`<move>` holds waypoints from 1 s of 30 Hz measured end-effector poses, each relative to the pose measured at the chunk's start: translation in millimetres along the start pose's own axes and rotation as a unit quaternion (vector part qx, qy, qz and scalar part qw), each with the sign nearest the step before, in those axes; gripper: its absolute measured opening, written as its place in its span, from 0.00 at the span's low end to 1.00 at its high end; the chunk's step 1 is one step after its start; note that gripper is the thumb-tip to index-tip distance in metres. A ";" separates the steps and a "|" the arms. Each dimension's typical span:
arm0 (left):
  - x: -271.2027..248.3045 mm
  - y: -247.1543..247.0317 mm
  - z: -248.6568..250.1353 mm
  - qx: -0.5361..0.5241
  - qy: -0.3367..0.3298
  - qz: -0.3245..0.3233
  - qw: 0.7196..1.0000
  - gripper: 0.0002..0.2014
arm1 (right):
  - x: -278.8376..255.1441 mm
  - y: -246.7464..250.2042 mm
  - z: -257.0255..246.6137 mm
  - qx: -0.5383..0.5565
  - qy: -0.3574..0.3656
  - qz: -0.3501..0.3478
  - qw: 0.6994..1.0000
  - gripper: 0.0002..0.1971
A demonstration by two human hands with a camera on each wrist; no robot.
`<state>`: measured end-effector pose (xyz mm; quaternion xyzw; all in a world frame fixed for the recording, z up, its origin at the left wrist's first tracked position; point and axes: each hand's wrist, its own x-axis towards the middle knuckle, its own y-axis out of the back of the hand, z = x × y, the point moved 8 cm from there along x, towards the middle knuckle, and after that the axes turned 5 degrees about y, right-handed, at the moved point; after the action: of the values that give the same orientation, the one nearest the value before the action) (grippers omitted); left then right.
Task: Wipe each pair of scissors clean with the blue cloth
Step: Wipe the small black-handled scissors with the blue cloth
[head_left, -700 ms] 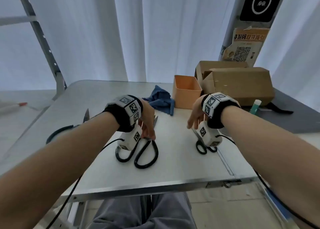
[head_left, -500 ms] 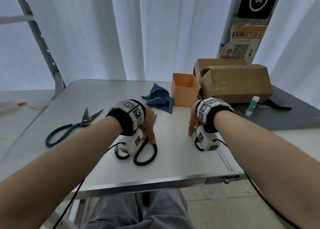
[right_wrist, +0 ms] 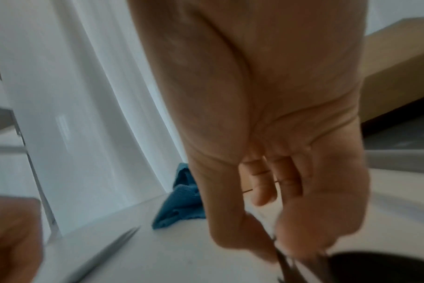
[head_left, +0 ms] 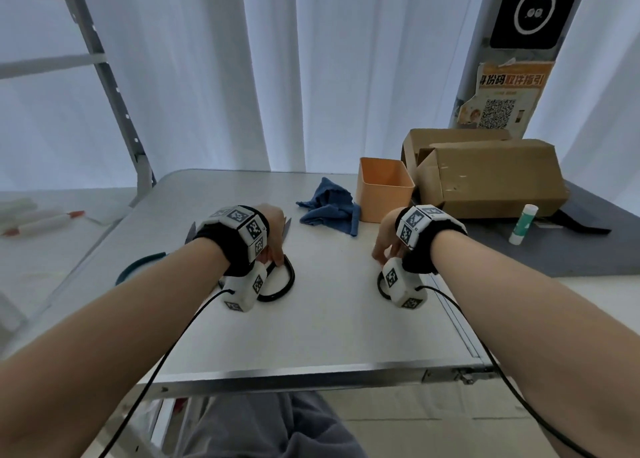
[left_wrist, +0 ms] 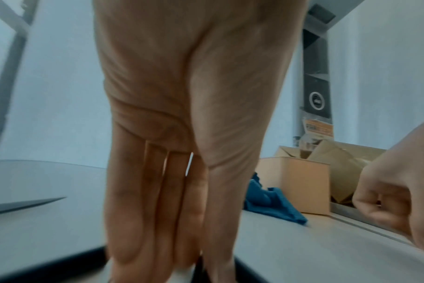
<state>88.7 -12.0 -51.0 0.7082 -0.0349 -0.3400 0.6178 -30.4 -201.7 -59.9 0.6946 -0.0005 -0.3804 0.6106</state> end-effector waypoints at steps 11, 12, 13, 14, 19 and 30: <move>9.5 23.5 24.9 -0.409 -0.152 -0.032 0.899 0.26 | 9.8 42.8 -62.9 0.501 0.152 0.035 0.851 0.10; 9.6 25.5 29.3 -0.435 -0.169 -0.045 0.883 0.26 | 11.6 46.9 -63.2 0.527 0.165 0.050 0.832 0.09; 11.7 28.6 31.0 -0.460 -0.187 -0.052 0.867 0.24 | 14.5 51.7 -61.4 0.554 0.172 0.071 0.812 0.08; 14.7 31.8 31.8 -0.480 -0.207 -0.056 0.851 0.21 | 17.7 55.1 -58.3 0.578 0.176 0.094 0.791 0.06; 36.8 49.5 26.6 -0.515 -0.240 -0.028 0.822 0.15 | 33.4 67.2 -49.5 0.650 0.200 0.196 0.706 0.09; 82.6 63.1 -0.7 -0.580 -0.213 0.020 0.786 0.07 | 73.9 71.2 -77.4 0.674 0.243 0.171 0.676 0.06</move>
<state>175.7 -64.9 -30.5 0.1254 0.0238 -0.4259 0.8957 96.2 -188.6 -41.3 0.9737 -0.2269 0.0164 0.0098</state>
